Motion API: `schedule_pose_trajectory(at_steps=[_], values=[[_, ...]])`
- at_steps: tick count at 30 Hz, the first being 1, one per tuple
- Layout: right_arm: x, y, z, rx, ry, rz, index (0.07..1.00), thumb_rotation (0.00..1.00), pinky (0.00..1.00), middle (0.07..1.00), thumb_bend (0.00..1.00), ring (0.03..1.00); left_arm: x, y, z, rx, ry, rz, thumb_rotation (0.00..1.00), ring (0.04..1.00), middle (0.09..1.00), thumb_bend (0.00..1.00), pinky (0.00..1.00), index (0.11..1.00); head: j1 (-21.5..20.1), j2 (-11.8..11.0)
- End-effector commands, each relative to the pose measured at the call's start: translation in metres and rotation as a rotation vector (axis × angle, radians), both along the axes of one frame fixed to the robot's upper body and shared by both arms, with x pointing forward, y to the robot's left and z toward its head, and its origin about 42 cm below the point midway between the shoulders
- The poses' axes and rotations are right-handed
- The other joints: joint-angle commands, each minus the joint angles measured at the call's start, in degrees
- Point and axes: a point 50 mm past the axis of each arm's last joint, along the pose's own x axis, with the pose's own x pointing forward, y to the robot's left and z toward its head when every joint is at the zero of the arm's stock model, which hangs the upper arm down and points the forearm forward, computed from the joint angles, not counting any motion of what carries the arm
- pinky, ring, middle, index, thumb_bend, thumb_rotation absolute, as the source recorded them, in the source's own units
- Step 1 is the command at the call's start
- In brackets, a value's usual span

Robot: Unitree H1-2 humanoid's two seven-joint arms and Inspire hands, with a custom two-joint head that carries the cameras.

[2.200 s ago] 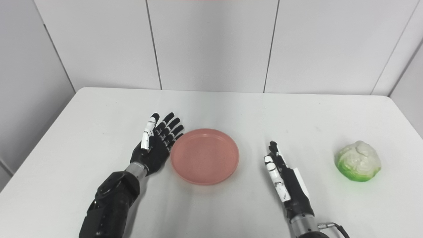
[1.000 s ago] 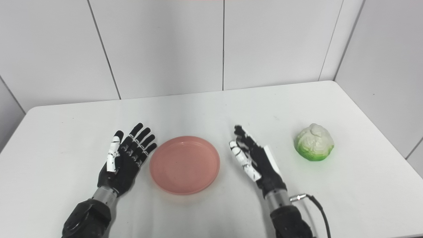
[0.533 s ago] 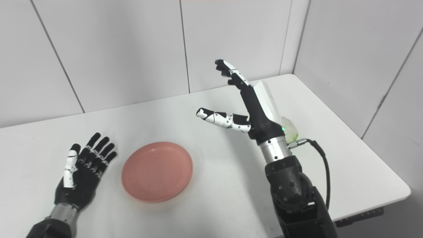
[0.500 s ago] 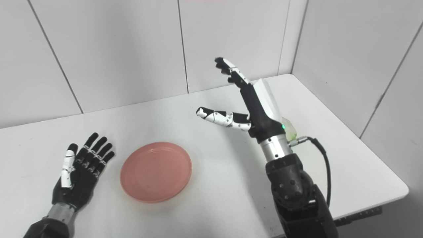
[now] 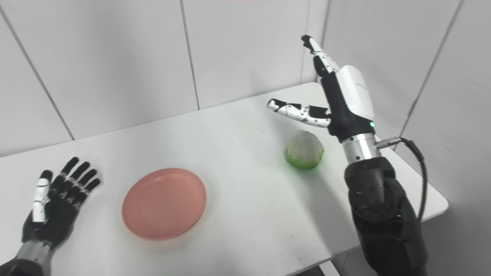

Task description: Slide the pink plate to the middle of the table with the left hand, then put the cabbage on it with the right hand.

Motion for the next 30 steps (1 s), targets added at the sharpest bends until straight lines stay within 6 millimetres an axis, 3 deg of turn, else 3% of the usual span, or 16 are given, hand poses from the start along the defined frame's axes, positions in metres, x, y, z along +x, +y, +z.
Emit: schedule_pose_trajectory(at_steps=[1,12,18,26,30], values=[[-0.001,-0.007,0.009,-0.007,-0.041,-0.047,0.948,0.66,0.85,0.92,1.0,0.912,-0.037,0.011,-0.056,0.003,0.184,0.024,0.83,0.853,0.868,0.62,0.84,0.865,-0.34,-0.05],[0.011,-0.038,-0.03,0.024,0.085,-0.116,0.966,0.67,0.8,0.931,1.0,0.897,-0.034,0.029,-0.068,0.027,0.198,0.05,0.85,0.823,0.834,0.61,0.8,0.835,-1.52,0.51],[0.023,-0.036,-0.043,0.048,0.145,-0.097,0.992,0.67,0.85,0.96,1.0,0.929,-0.033,0.033,-0.07,0.041,0.201,0.075,0.84,0.799,0.808,0.63,0.78,0.807,-1.22,1.22],[0.043,-0.033,-0.055,0.045,0.206,-0.054,0.997,0.65,0.8,0.961,1.0,0.914,-0.033,0.036,-0.07,0.044,0.175,0.086,0.8,0.783,0.795,0.65,0.76,0.793,-1.24,1.88],[0.049,-0.036,-0.061,0.048,0.252,-0.045,1.0,0.68,0.86,0.975,1.0,0.932,-0.033,0.038,-0.069,0.05,0.176,0.088,0.78,0.781,0.793,0.67,0.76,0.792,-1.14,2.12]])
